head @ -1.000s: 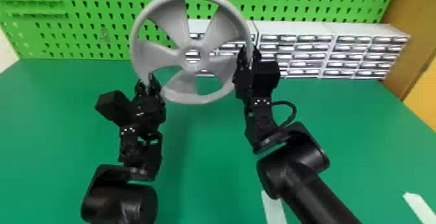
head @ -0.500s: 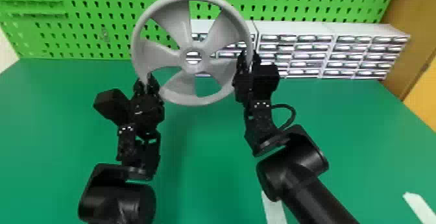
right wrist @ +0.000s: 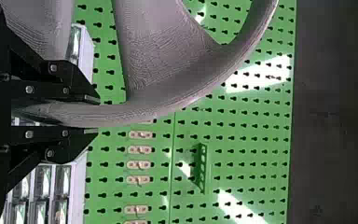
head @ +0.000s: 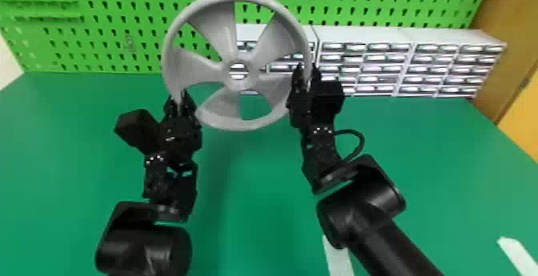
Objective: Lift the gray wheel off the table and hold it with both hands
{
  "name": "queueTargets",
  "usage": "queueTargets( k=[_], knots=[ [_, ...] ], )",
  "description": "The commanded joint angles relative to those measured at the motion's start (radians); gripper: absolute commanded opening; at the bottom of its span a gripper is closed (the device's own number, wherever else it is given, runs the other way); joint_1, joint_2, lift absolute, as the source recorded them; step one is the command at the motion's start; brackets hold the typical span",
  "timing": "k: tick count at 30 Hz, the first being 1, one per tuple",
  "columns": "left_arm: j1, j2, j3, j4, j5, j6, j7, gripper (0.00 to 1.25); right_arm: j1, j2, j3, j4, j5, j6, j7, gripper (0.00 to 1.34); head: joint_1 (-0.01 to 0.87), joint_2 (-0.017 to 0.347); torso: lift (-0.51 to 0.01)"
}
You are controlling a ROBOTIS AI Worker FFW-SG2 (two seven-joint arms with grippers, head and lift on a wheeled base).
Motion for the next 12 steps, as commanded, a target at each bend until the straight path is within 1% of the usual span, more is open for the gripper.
queueTargets(
  k=[1, 12],
  knots=[
    [0.002, 0.0, 0.004, 0.0, -0.003, 0.0, 0.002, 0.24, 0.0, -0.001, 0.0, 0.0, 0.001, 0.0, 0.0, 0.09, 0.711, 0.015, -0.098],
    [0.002, 0.0, 0.004, -0.001, -0.004, -0.002, 0.0, 0.24, 0.0, -0.001, 0.002, 0.0, 0.001, 0.0, 0.0, 0.09, 0.711, 0.015, -0.098]
  ],
)
